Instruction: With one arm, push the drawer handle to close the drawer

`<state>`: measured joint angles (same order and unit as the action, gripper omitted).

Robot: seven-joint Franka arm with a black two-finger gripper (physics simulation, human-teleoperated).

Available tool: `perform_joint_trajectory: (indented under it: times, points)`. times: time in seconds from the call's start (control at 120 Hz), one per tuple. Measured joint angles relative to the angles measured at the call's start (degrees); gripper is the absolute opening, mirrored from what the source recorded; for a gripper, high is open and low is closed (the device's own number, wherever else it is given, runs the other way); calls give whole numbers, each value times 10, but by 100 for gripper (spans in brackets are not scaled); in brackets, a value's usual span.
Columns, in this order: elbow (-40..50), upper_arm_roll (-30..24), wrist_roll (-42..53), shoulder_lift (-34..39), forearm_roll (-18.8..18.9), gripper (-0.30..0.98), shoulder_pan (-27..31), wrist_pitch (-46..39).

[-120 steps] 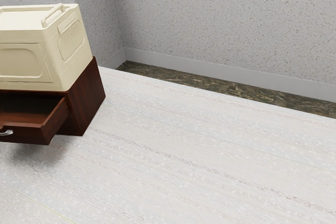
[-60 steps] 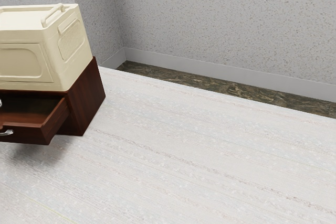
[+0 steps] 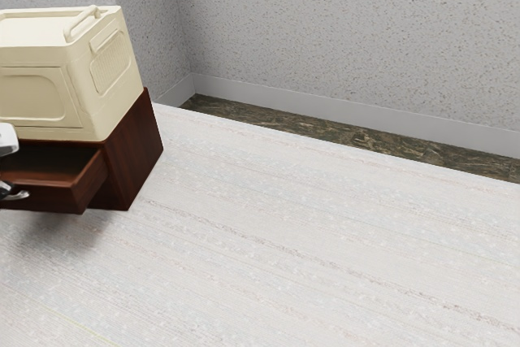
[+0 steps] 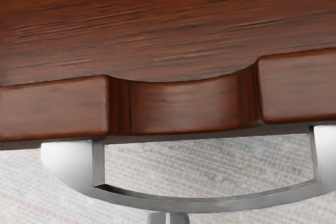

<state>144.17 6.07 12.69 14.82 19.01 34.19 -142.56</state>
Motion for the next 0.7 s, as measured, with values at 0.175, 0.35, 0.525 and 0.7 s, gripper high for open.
perform_joint_trajectory:
  times: [0.175,0.35,0.525,0.7]
  points:
    - [-39,-17,8,-41,-4,-10,-1,-4]
    - [-73,-25,15,-72,-9,-10,-1,-7]
    - [-110,-32,20,-100,-10,-10,-1,-8]
    - [-144,-33,25,-128,-10,-10,-3,-8]
